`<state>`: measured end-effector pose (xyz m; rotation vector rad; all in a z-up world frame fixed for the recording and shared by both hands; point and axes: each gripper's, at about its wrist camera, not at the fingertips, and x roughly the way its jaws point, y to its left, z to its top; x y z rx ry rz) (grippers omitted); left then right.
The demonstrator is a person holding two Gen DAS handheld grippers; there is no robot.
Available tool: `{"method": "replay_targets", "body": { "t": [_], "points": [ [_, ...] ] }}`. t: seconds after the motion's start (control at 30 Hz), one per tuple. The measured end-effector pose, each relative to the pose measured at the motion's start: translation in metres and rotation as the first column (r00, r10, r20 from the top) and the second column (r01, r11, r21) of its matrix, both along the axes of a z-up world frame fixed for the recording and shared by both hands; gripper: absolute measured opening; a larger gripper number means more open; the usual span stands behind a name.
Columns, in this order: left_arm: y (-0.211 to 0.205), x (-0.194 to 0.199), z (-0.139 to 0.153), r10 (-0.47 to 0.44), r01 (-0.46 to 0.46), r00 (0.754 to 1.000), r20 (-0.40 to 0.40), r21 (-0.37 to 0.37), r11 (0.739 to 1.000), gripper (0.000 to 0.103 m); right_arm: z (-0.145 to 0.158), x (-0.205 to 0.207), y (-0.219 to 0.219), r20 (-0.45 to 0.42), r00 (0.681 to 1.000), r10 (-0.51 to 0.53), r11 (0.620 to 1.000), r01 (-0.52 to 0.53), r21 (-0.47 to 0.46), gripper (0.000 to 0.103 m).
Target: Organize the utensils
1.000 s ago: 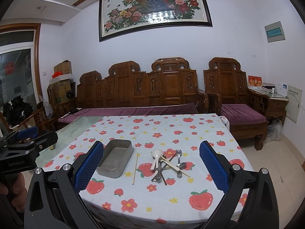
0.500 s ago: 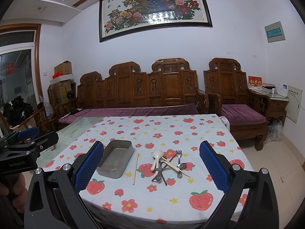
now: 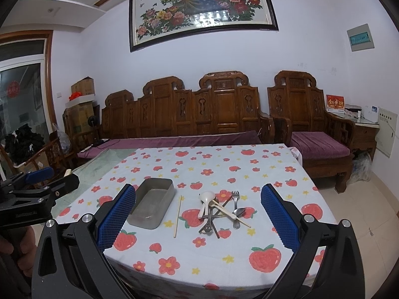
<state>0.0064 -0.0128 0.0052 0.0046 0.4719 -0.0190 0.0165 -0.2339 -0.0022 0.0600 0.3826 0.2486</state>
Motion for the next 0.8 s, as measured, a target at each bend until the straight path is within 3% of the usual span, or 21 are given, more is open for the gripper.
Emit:
{"method": "replay_targets", "body": {
  "t": [0.4, 0.8],
  "points": [
    [0.003, 0.044, -0.058, -0.064, 0.064, 0.991, -0.119, -0.011, 0.998, 0.097, -0.046, 0.042, -0.008, -0.059, 0.998, 0.01, 1.0, -0.012, -0.025, 0.099],
    [-0.016, 0.101, -0.109, -0.145, 0.142, 0.965, -0.219, -0.026, 0.989, 0.093, -0.086, 0.103, -0.022, -0.143, 0.989, 0.046, 0.998, -0.053, -0.045, 0.07]
  ]
}}
